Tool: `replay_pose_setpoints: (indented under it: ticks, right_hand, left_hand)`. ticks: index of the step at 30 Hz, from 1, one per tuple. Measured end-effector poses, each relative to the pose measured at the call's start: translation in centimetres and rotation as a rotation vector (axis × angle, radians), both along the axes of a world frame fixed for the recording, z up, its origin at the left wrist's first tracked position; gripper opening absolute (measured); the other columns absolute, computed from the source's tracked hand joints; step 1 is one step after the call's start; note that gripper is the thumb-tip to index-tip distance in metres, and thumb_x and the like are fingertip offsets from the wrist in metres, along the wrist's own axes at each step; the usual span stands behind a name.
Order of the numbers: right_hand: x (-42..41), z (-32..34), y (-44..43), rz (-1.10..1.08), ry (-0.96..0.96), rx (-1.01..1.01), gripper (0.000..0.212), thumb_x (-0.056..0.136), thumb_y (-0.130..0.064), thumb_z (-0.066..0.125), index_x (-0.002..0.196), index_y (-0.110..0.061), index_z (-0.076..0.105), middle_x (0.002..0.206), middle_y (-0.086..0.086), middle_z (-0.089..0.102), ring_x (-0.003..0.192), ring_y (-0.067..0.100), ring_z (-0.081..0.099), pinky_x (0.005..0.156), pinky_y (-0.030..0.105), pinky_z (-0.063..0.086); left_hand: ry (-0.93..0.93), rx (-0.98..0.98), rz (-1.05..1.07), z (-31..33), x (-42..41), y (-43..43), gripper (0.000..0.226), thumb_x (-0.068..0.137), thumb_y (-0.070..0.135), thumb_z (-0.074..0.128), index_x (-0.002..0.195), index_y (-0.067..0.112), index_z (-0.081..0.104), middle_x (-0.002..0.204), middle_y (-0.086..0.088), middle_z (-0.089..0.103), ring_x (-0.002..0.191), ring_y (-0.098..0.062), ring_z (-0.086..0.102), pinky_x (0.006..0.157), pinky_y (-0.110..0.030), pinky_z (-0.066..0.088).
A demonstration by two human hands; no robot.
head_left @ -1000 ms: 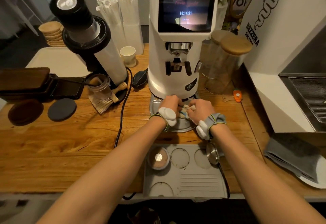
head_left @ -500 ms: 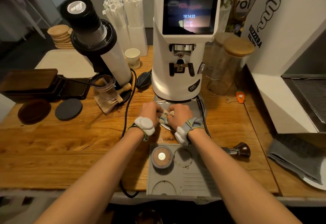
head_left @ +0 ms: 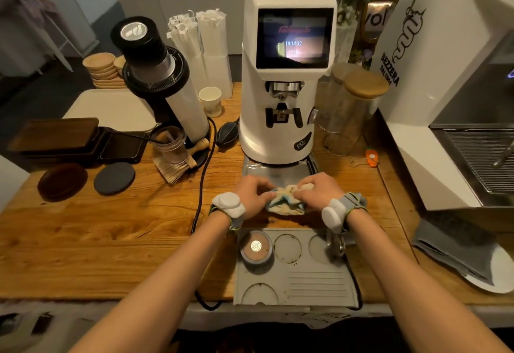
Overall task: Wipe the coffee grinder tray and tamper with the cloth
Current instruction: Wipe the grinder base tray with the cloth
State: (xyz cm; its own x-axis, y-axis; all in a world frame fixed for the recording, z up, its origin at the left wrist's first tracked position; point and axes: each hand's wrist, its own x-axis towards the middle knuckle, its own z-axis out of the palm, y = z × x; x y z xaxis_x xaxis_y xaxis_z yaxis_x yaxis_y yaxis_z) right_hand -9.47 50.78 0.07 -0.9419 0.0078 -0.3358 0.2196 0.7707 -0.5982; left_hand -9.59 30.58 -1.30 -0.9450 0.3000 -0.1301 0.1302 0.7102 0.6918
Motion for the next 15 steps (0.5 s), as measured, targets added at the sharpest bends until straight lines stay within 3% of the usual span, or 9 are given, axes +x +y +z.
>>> replay_pose_setpoints:
  ticks: [4, 7, 9, 15]
  right_hand:
    - [-0.2, 0.0, 1.0, -0.208, 0.044, -0.151, 0.018, 0.080, -0.030, 0.073, 0.096, -0.021, 0.075, 0.095, 0.003, 0.072, 0.086, 0.021, 0.069, 0.077, 0.038, 0.060]
    - [-0.6, 0.0, 1.4, -0.290, 0.111, -0.061, 0.017, 0.080, -0.031, 0.071, 0.095, -0.024, 0.075, 0.095, 0.004, 0.073, 0.082, 0.019, 0.064, 0.059, 0.024, 0.051]
    - [-0.6, -0.4, 1.4, -0.322, 0.102, -0.001, 0.020, 0.080, -0.030, 0.069, 0.097, -0.021, 0.075, 0.095, 0.006, 0.073, 0.081, 0.020, 0.063, 0.060, 0.021, 0.046]
    - [-0.9, -1.6, -1.0, -0.195, 0.167, 0.118, 0.025, 0.087, -0.023, 0.063, 0.111, -0.019, 0.067, 0.108, 0.013, 0.070, 0.103, 0.032, 0.062, 0.080, 0.032, 0.050]
  left_hand:
    - [0.028, 0.059, 0.143, 0.1, 0.3, -0.2, 0.024, 0.094, 0.018, 0.063, 0.116, 0.014, 0.071, 0.107, 0.000, 0.073, 0.093, -0.012, 0.069, 0.070, -0.016, 0.052]
    - [0.034, 0.092, 0.262, -0.2, 0.1, -0.3, 0.025, 0.095, 0.008, 0.059, 0.119, 0.011, 0.067, 0.112, -0.002, 0.070, 0.086, -0.007, 0.064, 0.057, -0.005, 0.047]
    - [0.044, 0.083, 0.310, -0.5, 0.1, -0.5, 0.026, 0.095, 0.005, 0.056, 0.119, 0.012, 0.066, 0.113, -0.002, 0.069, 0.084, -0.004, 0.060, 0.053, -0.003, 0.042]
    - [0.041, 0.090, 0.341, -0.9, 0.1, -1.0, 0.026, 0.095, 0.005, 0.056, 0.118, 0.013, 0.066, 0.115, -0.002, 0.070, 0.086, -0.007, 0.064, 0.067, -0.008, 0.046]
